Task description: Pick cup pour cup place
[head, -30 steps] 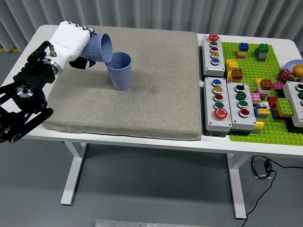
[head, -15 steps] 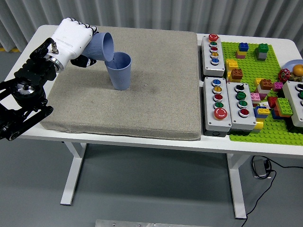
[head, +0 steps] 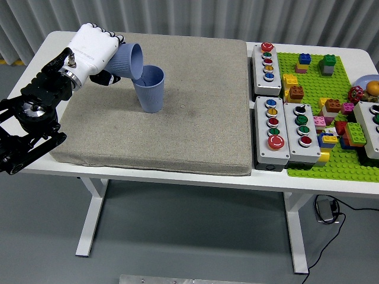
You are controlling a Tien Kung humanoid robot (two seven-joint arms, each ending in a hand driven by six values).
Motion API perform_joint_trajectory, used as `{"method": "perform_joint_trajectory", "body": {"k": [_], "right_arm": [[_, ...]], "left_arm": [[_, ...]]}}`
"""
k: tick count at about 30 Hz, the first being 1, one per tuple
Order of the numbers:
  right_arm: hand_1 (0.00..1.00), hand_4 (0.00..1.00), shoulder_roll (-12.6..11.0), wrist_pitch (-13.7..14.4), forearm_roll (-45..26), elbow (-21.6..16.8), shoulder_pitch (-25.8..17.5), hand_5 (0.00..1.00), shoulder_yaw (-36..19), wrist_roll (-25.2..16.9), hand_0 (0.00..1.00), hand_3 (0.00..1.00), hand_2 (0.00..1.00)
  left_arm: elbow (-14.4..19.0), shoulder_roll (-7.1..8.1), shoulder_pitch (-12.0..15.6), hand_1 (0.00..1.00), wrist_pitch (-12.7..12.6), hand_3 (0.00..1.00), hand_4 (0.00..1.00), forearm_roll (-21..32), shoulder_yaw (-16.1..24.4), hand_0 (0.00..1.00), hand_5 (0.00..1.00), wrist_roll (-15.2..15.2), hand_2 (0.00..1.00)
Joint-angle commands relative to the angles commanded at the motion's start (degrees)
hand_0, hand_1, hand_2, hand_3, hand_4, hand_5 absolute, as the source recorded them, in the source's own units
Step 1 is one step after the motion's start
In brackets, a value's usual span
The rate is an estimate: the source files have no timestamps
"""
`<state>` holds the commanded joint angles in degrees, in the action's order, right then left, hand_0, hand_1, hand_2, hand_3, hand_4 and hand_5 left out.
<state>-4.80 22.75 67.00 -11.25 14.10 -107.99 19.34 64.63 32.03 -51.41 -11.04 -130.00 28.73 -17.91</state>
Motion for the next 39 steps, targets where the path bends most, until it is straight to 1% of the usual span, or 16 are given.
{"method": "perform_joint_trajectory", "body": {"k": [3, 15, 17, 21, 29, 35, 36, 39], "right_arm": [[0.549, 0.008, 0.01, 0.0, -0.04, 0.01, -0.2, 0.324, -0.01, -0.06, 0.669, 0.539, 0.489], [0.549, 0.009, 0.0, -0.08, -0.26, 0.03, -0.21, 0.323, 0.13, -0.1, 0.669, 0.539, 0.489], [0.549, 0.009, -0.05, -0.07, -0.5, 0.03, -0.02, 0.323, 0.26, -0.14, 0.669, 0.539, 0.489], [0.549, 0.008, -0.1, -0.08, -0.56, 0.03, 0.1, 0.32, 0.27, -0.16, 0.669, 0.539, 0.488], [0.549, 0.007, -0.14, -0.01, -0.73, 0.06, 0.24, 0.318, 0.34, -0.28, 0.669, 0.539, 0.487], [0.549, 0.006, -0.18, 0.08, -1.05, 0.06, 0.4, 0.313, 0.52, -0.33, 0.669, 0.539, 0.487], [0.549, 0.006, -0.18, 0.11, -1.09, 0.06, 0.43, 0.311, 0.53, -0.34, 0.669, 0.539, 0.487], [0.549, 0.006, -0.2, 0.13, -1.11, 0.06, 0.46, 0.311, 0.55, -0.36, 0.669, 0.539, 0.487]], "left_arm": [[0.39, 0.17, 0.11, 0.534, 0.51, 0.577, 0.78, 0.0, 0.15, 0.524, 0.24, -0.48, 0.537], [0.31, 0.26, -0.43, 0.541, 0.94, 0.576, 0.781, 0.0, -0.77, 0.532, 0.24, -0.99, 0.539], [0.49, 0.29, -1.07, 0.541, 1.66, 0.576, 0.781, 0.0, -1.19, 0.532, 0.24, -1.38, 0.539], [0.61, 0.33, -2.1, 0.543, 1.82, 0.577, 0.78, 0.0, -2.14, 0.533, 0.23, -1.62, 0.541], [0.72, 0.31, -2.49, 0.543, 2.1, 0.576, 0.779, 0.0, -2.54, 0.534, 0.231, -1.85, 0.543], [0.69, 0.41, -3.29, 0.547, 2.45, 0.576, 0.778, 0.0, -2.83, 0.537, 0.228, -1.63, 0.544], [0.68, 0.41, -3.42, 0.549, 2.45, 0.576, 0.777, 0.0, -2.96, 0.538, 0.209, -1.7, 0.545], [0.72, 0.4, -3.69, 0.549, 2.39, 0.576, 0.777, 0.0, -3.36, 0.538, 0.209, -1.8, 0.545]]}}
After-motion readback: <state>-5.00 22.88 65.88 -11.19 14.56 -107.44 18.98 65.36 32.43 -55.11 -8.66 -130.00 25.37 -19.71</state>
